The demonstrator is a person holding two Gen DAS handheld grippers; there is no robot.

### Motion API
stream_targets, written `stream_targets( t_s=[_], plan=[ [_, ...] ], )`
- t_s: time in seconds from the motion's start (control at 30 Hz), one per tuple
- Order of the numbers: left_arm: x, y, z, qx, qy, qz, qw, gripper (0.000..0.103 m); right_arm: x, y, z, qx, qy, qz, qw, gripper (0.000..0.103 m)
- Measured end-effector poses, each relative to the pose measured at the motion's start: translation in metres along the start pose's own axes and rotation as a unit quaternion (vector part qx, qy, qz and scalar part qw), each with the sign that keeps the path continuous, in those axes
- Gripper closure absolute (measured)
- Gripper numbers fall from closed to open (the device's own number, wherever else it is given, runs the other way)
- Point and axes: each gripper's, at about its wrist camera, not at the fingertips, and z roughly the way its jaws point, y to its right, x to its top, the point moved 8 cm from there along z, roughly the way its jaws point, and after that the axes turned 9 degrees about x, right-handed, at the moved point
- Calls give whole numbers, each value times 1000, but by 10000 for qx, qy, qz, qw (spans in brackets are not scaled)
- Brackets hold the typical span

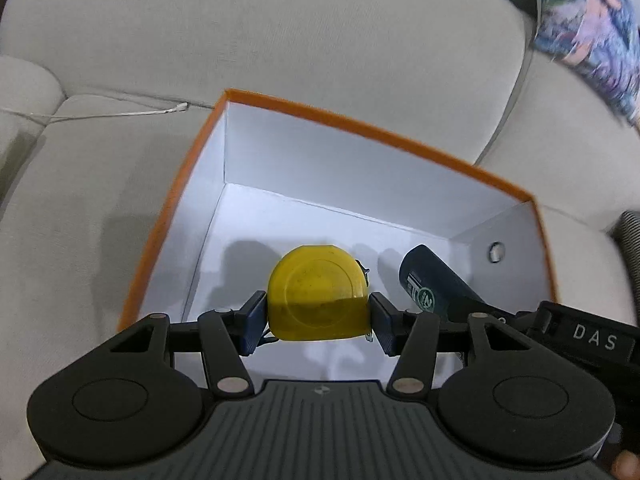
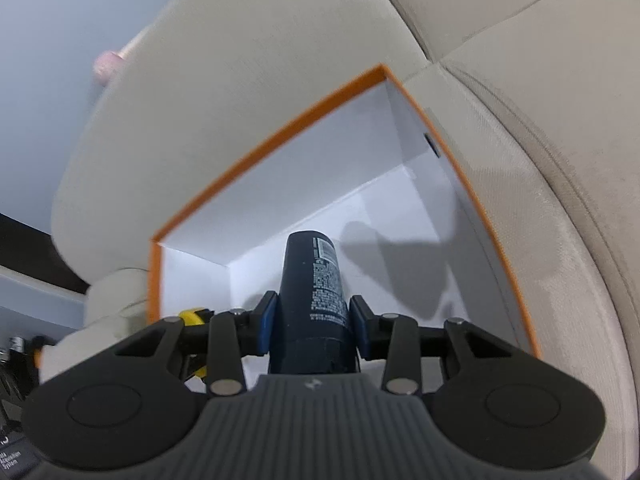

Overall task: Organize rigid objects
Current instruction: 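Carry tape measure and navy can into the shoebox with both tools, then open both tools to release the items and withdraw from the box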

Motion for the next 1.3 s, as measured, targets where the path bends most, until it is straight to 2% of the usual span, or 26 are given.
stream_targets(
  t_s=[0.27,0.37,0.6,0.73,0.9,1.13,1.3],
  plan=[
    [-4,1,31,393,-144,308,9987,41,-4,15,20,-619,-81,-415,9972,63],
    [0,1,39,510,-192,365,9978,41,-7,17,24,-698,-141,-534,9960,63],
    [-2,0,50,575,-483,472,9961,41,-21,14,37,-1032,-481,-984,9886,63],
    [-8,-1,57,697,-749,569,9931,40,-20,18,41,-1229,-528,-1031,9856,64],
    [-11,-2,64,785,-1083,614,9891,40,-20,21,52,-1666,-619,-1465,9731,65],
    [-18,-2,77,828,-1662,692,9802,40,-20,32,66,-1859,-840,-1488,9676,66],
    [-21,-1,81,861,-1891,721,9755,40,-22,34,74,-2033,-949,-1625,9609,66]
  ],
)
